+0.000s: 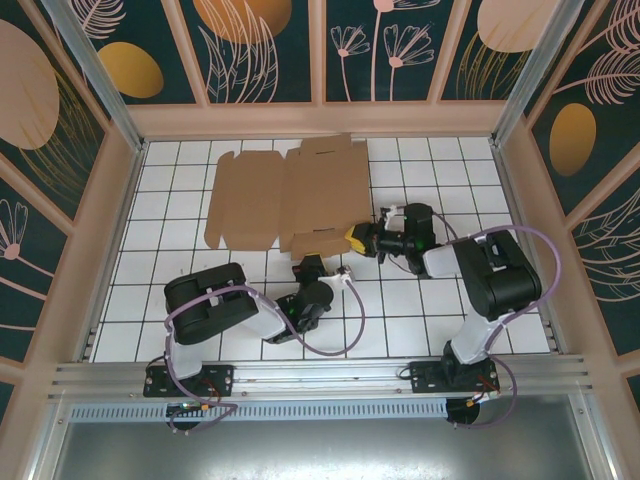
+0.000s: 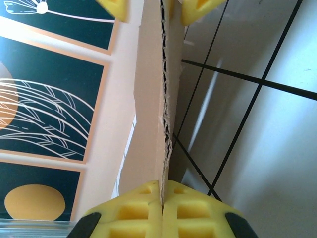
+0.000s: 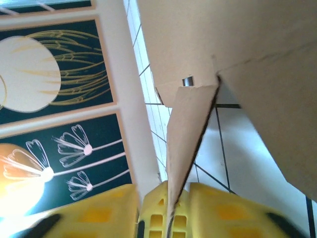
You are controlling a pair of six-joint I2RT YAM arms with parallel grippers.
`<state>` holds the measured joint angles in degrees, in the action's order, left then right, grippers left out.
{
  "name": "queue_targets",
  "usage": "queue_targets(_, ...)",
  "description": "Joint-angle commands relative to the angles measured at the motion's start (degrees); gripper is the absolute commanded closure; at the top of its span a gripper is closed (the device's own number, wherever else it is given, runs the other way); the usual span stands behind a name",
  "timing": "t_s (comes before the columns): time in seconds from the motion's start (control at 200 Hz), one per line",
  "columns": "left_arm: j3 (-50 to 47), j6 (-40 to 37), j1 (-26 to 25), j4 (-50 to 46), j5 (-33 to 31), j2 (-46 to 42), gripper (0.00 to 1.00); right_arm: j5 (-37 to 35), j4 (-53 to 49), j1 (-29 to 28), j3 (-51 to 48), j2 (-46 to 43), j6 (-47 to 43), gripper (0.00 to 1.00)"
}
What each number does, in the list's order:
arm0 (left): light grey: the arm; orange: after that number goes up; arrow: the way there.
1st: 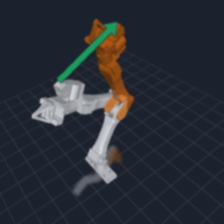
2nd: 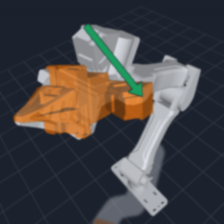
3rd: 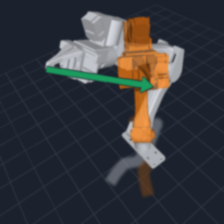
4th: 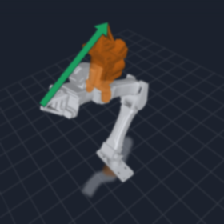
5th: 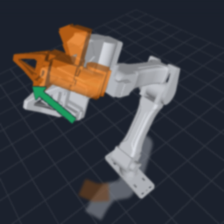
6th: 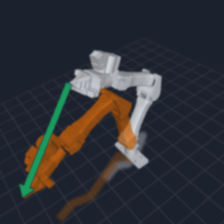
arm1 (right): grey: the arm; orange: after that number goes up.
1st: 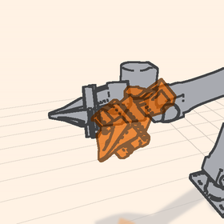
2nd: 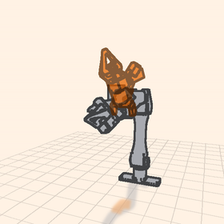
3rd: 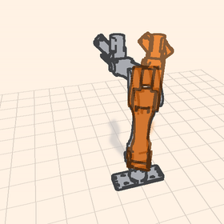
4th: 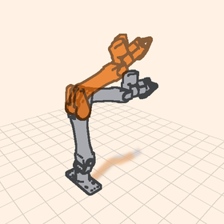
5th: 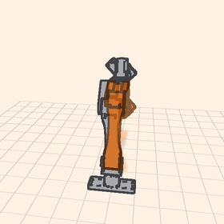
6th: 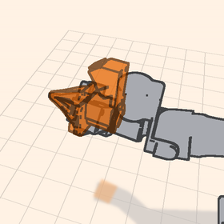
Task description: Fold the paper box
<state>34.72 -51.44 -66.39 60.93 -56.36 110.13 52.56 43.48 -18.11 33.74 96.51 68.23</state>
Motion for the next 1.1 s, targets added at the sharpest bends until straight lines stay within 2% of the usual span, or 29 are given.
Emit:
queue_targets(0.0,0.7,0.1,0.1,1.0,-2.2,-2.6,1.0,-1.0,-4.5,-0.2,0.0,-6.3,-1.6,0.38)
queue_targets(0.06,0.7,0.0,0.0,0.1,-2.6,-4.0,1.0,-3.0,-11.6,0.0,1.5,-10.6,-4.6,0.27)
queue_targets(0.15,1.4,0.0,0.0,-2.2,-3.2,-7.1,1.0,-9.6,-27.9,0.0,6.4,-18.3,-12.4,0.22)
queue_targets(0.2,2.9,1.1,0.0,-5.9,-3.6,-9.5,1.0,-16.0,-37.8,0.3,9.9,-23.1,-17.1,0.21)
queue_targets(0.36,12.5,10.1,0.1,-26.1,-2.5,-19.1,1.0,-38.2,-59.6,1.0,22.2,-35.0,-26.8,0.21)
queue_targets(0.455,22.3,18.8,0.0,-41.3,0.0,-22.7,1.0,-48.5,-66.3,1.0,29.2,-39.7,-29.6,0.22)
queue_targets(0.565,35.4,30.8,0.0,-57.9,4.8,-25.3,1.0,-55.6,-70.8,1.0,36.9,-43.3,-31.9,0.23)
queue_targets(0.701,49.3,46.7,0.1,-71.8,16.0,-28.4,1.0,-56.4,-72.4,1.0,46.1,-45.0,-35.5,0.24)
queue_targets(0.796,52.7,57.2,0.0,-74.2,24.3,-31.6,1.0,-55.6,-73.5,1.0,52.9,-44.5,-37.5,0.25)
queue_targets(0.911,51.8,69.3,1.4,-73.7,29.4,-35.6,0.96,-53.7,-76.6,1.0,60.9,-41.3,-40.0,0.25)
queue_targets(1.011,45.9,81.3,8.3,-70.8,37.5,-40.0,0.96,-51.0,-78.3,1.0,62.8,-38.6,-40.6,0.26)
queue_targets(1.096,37.9,92.0,15.9,-66.5,45.7,-43.1,0.98,-49.2,-78.1,0.9,59.7,-37.1,-40.5,0.26)
